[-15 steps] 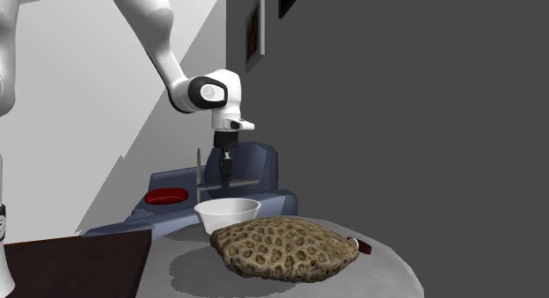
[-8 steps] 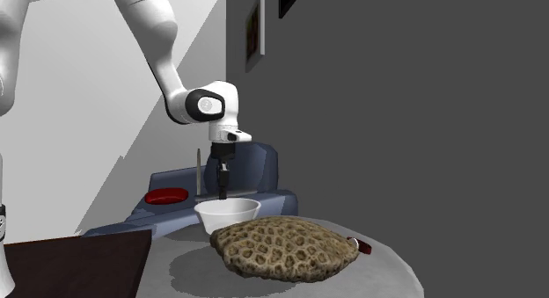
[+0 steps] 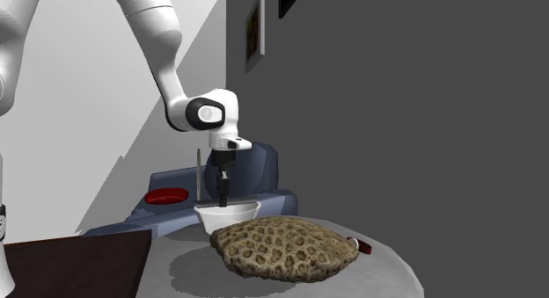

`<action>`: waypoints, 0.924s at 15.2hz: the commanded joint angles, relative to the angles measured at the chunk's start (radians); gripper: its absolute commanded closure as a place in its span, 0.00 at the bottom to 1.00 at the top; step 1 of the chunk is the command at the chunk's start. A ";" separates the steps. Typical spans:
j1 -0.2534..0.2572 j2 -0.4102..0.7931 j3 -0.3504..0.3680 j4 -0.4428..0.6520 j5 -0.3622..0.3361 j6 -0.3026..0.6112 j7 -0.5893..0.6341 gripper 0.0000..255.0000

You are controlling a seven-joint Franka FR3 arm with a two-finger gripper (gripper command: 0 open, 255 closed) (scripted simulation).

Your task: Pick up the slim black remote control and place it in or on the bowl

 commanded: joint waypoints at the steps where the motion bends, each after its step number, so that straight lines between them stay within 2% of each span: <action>1: 0.000 0.001 0.000 -0.001 0.000 0.000 0.000 1.00; 3: 0.000 0.001 0.000 -0.001 0.000 0.000 0.000 1.00; 4: 0.000 0.001 0.000 -0.002 0.000 0.000 0.000 0.00; 9: 0.000 0.001 0.000 -0.001 0.000 0.000 0.000 0.00; 13: -0.014 -0.120 0.008 0.003 0.027 -0.124 -0.020 0.00; 14: -0.013 -0.120 0.008 0.003 0.027 -0.124 -0.020 0.00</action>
